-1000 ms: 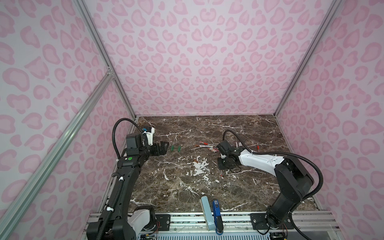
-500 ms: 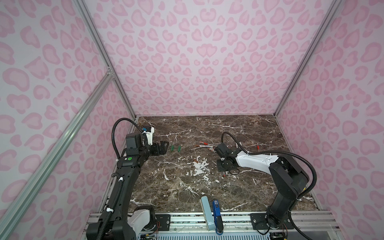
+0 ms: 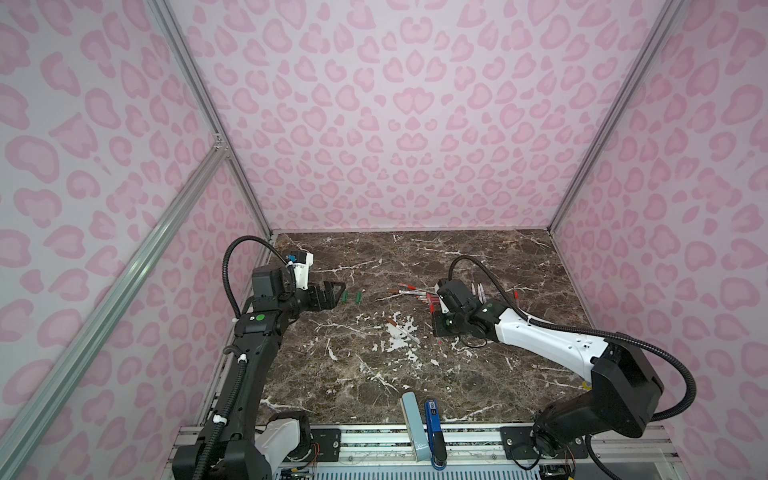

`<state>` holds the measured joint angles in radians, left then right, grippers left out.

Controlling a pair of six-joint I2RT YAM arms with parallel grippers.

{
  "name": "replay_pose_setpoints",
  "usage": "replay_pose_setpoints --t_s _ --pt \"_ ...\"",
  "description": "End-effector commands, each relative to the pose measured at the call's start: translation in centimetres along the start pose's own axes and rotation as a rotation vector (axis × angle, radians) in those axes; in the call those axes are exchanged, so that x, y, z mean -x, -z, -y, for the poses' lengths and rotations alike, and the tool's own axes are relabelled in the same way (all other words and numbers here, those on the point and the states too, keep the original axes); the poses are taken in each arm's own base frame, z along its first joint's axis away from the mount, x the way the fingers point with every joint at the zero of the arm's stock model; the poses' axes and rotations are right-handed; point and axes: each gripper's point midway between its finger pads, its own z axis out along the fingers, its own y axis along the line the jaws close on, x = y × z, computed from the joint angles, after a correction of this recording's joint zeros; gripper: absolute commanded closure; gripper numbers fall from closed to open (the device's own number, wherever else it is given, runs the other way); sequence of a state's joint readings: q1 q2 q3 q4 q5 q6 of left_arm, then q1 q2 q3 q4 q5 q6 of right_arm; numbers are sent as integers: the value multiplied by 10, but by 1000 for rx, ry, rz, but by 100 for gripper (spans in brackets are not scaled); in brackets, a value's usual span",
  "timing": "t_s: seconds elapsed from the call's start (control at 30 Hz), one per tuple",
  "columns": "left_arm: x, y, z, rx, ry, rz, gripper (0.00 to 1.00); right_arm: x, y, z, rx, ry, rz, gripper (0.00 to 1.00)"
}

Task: Open the pen caps
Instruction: 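Carry the pen's red cap between the left gripper fingers and close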

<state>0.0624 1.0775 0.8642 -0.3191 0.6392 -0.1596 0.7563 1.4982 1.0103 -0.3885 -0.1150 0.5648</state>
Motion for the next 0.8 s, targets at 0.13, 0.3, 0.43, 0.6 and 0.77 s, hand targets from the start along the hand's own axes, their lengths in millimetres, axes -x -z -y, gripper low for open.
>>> replay_pose_setpoints --t_s 0.13,0.3,0.43,0.6,0.77 --pt "1 -6 42 -227 79 15 3 38 19 -93 292 85 191 100" --pt "-12 -20 62 -288 72 -46 5 40 21 -140 401 132 211 100" --pt "-19 -30 68 -305 74 -72 8 36 20 -164 431 184 212 100" --pt "-18 -39 64 -283 128 -86 17 31 16 -178 439 207 192 100" --pt "-12 -40 62 -259 136 -85 34 28 12 -183 436 220 171 100"
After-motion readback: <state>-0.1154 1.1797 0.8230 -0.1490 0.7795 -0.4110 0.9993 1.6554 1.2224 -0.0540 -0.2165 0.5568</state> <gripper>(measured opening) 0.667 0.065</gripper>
